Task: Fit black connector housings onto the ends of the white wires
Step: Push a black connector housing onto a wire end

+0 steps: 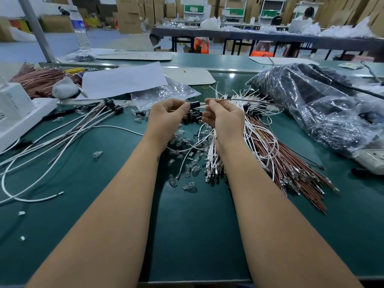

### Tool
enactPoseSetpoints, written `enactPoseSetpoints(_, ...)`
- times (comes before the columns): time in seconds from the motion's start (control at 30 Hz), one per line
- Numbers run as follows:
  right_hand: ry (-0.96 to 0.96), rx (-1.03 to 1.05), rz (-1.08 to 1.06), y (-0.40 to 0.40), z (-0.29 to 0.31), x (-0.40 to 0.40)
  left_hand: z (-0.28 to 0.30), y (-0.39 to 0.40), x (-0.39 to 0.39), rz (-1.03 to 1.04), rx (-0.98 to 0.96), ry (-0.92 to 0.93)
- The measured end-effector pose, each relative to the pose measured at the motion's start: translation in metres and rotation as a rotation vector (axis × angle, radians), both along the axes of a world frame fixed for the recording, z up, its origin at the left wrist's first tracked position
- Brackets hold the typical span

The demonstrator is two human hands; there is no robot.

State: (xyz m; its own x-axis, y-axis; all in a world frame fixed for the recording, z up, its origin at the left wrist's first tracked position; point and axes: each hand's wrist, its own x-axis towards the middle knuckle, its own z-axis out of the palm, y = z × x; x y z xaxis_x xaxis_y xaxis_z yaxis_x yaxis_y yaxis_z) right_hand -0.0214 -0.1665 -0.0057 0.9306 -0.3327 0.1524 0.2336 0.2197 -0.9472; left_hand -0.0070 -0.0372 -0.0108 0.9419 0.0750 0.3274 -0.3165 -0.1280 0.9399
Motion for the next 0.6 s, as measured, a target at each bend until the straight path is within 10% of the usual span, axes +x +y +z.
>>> enactPoseSetpoints(0.5,-0.012,-0.121,0.167,0.006,0.002,-0.004,-0.002,0.002,-0.002,0.022,0.301,-0.168)
enactPoseSetpoints(0.6,-0.038,-0.064,0.102,0.004,0.002,-0.003,-0.006,0.011,0.005,0.358,0.606,-0.189)
